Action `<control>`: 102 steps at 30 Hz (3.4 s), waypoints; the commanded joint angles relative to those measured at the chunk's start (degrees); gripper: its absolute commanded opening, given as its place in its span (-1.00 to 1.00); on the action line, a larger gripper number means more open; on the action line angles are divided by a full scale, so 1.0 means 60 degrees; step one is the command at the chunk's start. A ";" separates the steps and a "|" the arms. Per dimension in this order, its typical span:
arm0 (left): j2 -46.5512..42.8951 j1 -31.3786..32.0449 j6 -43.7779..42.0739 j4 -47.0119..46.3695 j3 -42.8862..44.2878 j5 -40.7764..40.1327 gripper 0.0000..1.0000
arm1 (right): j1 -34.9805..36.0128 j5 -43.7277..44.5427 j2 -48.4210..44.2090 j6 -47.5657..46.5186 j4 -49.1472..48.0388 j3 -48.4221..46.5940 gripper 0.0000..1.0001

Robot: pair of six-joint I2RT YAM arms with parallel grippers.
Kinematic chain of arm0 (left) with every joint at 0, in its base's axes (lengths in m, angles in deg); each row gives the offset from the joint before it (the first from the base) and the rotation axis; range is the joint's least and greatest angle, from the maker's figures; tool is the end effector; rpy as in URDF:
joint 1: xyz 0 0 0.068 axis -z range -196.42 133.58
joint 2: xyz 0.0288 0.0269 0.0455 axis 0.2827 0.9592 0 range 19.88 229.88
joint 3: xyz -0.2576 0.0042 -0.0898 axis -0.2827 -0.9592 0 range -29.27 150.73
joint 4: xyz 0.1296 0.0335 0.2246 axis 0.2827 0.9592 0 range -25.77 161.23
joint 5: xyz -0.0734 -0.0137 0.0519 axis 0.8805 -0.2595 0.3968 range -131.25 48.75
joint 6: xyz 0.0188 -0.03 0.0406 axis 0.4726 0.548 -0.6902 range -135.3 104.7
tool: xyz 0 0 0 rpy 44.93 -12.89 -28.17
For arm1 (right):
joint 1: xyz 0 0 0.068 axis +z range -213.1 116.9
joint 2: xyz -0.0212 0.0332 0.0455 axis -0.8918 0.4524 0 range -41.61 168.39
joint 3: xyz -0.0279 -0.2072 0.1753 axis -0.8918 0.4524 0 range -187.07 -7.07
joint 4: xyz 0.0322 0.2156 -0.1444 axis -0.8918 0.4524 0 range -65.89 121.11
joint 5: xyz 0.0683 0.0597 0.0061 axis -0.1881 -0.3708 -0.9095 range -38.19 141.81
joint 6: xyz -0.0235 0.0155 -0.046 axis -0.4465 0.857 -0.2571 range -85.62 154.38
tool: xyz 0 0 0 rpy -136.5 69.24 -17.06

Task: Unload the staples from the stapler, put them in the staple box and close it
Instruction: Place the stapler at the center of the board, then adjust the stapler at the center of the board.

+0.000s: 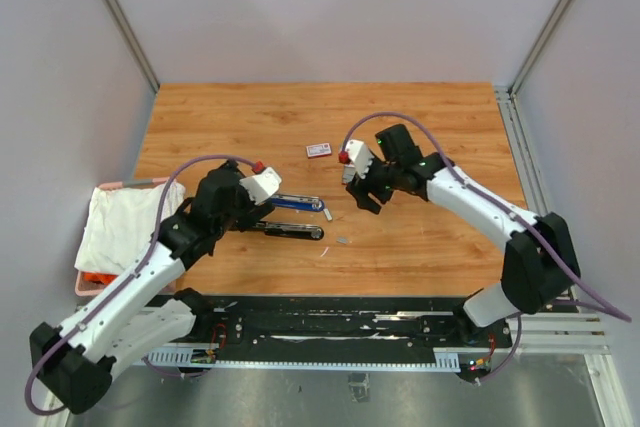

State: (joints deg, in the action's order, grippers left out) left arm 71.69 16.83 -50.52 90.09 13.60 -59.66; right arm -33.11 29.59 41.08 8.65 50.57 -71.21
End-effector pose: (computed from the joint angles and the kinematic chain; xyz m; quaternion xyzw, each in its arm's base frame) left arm 0.1706 -0.0984 0.2807 0.4309 0.7649 0.1496 0.4548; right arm 0.2647 0.1683 0.2787 -0.4889 0.7670 0.1918 0.3686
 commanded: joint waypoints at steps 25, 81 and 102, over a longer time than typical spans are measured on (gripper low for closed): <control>-0.2276 -0.1846 0.1402 -0.0969 -0.1037 0.1113 0.96 | 0.2807 0.1532 0.2626 -0.0889 -0.0409 -0.0416 0.03; -0.0690 -0.1986 0.0132 0.0543 -0.0645 0.3393 0.96 | 0.2392 0.2501 0.2184 -0.3204 0.5151 -0.3452 0.47; 0.2316 -0.1985 -0.1413 -0.1639 -0.1317 0.6148 0.92 | 0.2304 0.2285 0.2820 -0.3560 0.4167 -0.4693 0.49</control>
State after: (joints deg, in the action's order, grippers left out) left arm 83.80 5.36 -58.15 85.15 3.83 -26.68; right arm -18.72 42.29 58.59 -12.18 74.94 -98.94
